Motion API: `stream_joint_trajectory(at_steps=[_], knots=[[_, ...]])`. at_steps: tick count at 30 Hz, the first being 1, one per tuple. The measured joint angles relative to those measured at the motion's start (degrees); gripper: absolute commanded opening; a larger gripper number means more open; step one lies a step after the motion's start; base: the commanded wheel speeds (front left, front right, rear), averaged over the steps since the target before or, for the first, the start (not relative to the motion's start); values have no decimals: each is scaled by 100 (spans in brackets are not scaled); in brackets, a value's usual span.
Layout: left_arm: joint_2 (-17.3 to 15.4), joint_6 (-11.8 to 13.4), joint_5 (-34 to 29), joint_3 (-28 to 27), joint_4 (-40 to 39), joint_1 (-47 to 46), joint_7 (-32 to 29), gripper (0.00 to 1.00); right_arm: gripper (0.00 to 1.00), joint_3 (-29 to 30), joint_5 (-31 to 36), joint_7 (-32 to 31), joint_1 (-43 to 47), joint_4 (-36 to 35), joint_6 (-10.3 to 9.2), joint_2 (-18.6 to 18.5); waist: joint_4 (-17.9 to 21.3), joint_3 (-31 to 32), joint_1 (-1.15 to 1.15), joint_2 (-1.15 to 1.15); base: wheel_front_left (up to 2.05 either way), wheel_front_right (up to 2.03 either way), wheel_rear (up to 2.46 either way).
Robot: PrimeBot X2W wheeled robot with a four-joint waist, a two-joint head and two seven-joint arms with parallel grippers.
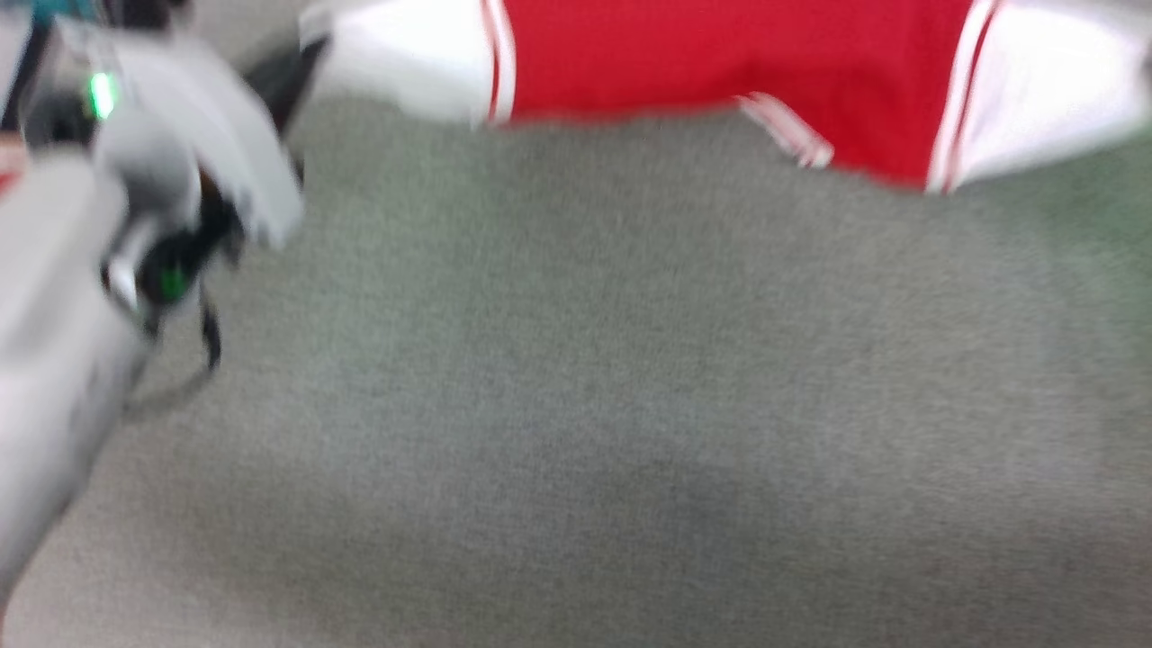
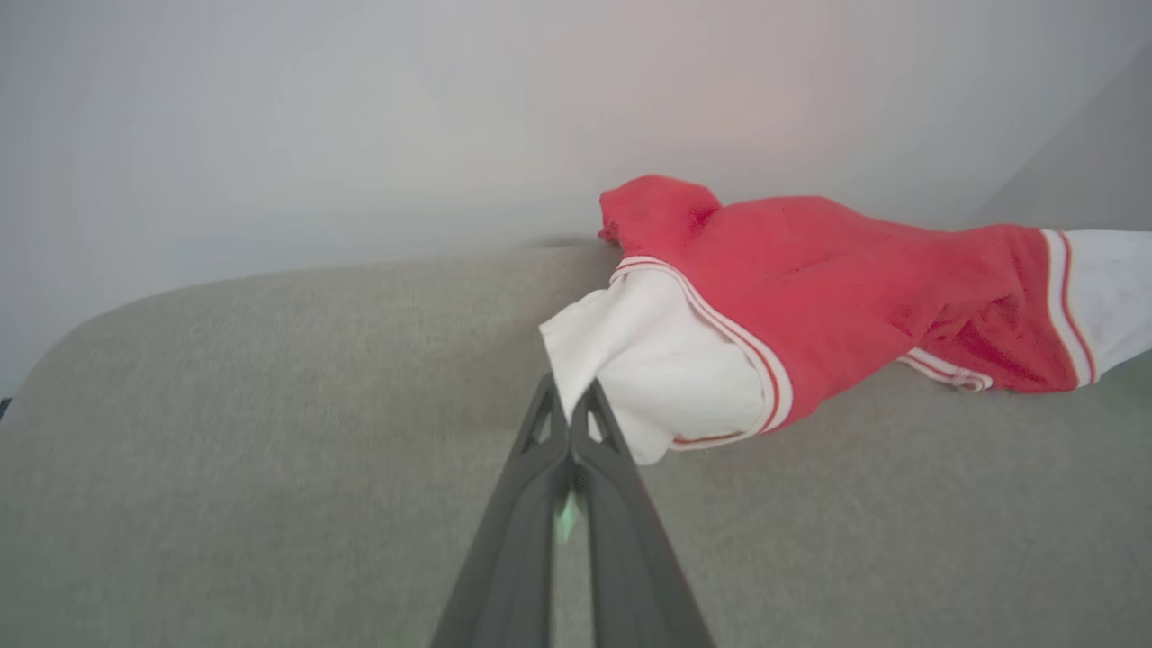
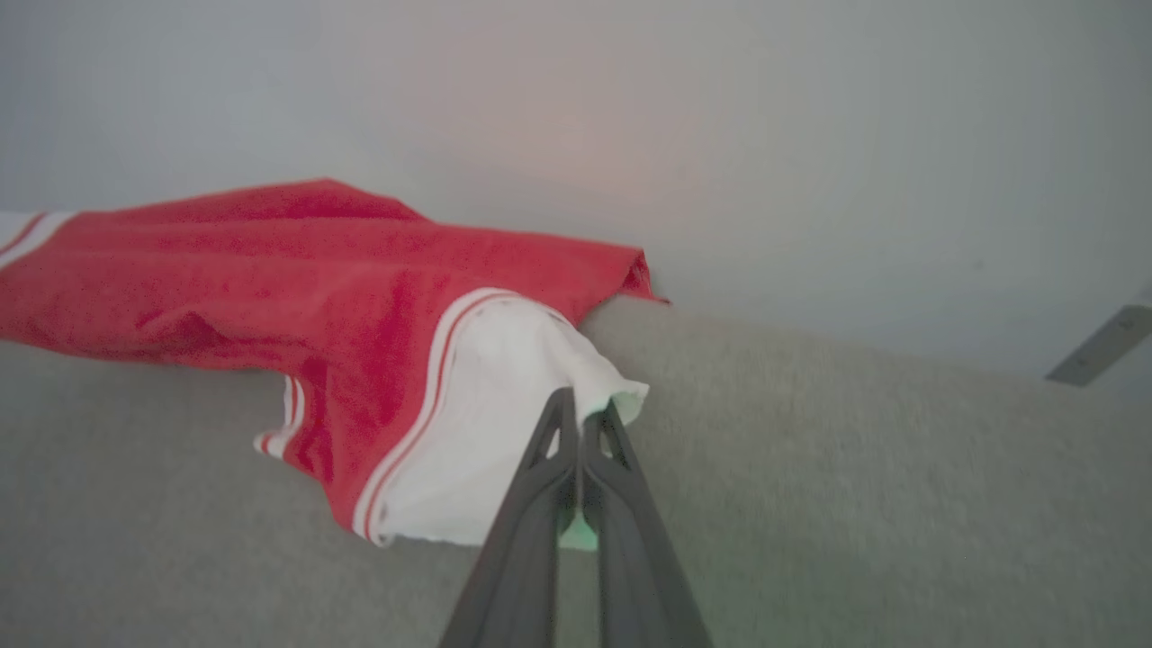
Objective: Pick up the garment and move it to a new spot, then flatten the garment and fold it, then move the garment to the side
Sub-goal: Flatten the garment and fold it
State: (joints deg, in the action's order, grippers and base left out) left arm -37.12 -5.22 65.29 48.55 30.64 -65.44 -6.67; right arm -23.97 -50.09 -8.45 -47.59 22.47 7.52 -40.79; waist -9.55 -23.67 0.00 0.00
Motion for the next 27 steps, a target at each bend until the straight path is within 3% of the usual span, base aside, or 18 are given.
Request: stream_joint_trajectory(at_steps=[6,7,11,12,13,19,23,27], knots=[[-750,654,285,126,-1277,1382,-177,0,0,-63,-590,-1018,1574,-666,-1,-552,101,663,0,0,0,0,0],[-750,654,285,126,-1277,1382,-177,0,0,-63,-590,-1018,1574,-666,-1,-552,101,663,0,0,0,0,0],[-1328,1211,508,142,-2280,2352,-107,0,0,-35,-864,-1610,2541,-1022,0,-773,178,1065,0,0,0,0,0],[-1615,1472,648,148,-2761,2811,-76,0,0,-10,-1049,-1926,3009,-1192,0,-910,216,1245,0,0,0,0,0],[-1615,1472,648,148,-2761,2811,-76,0,0,-10,-1049,-1926,3009,-1192,0,-910,216,1245,0,0,0,0,0],[-2327,2314,990,209,-3999,3992,141,0,0,413,-1501,-2510,4128,-1547,0,-1145,298,1668,0,0,0,0,0],[-2591,2595,1223,264,-4390,4578,328,0,0,733,-1550,-2763,4695,-1712,0,-1149,327,1826,0,0,0,0,0],[-2610,2704,1300,332,-4481,4938,537,0,0,1042,-1412,-2920,5086,-1842,0,-1015,307,1890,0,0,0,0,0]])
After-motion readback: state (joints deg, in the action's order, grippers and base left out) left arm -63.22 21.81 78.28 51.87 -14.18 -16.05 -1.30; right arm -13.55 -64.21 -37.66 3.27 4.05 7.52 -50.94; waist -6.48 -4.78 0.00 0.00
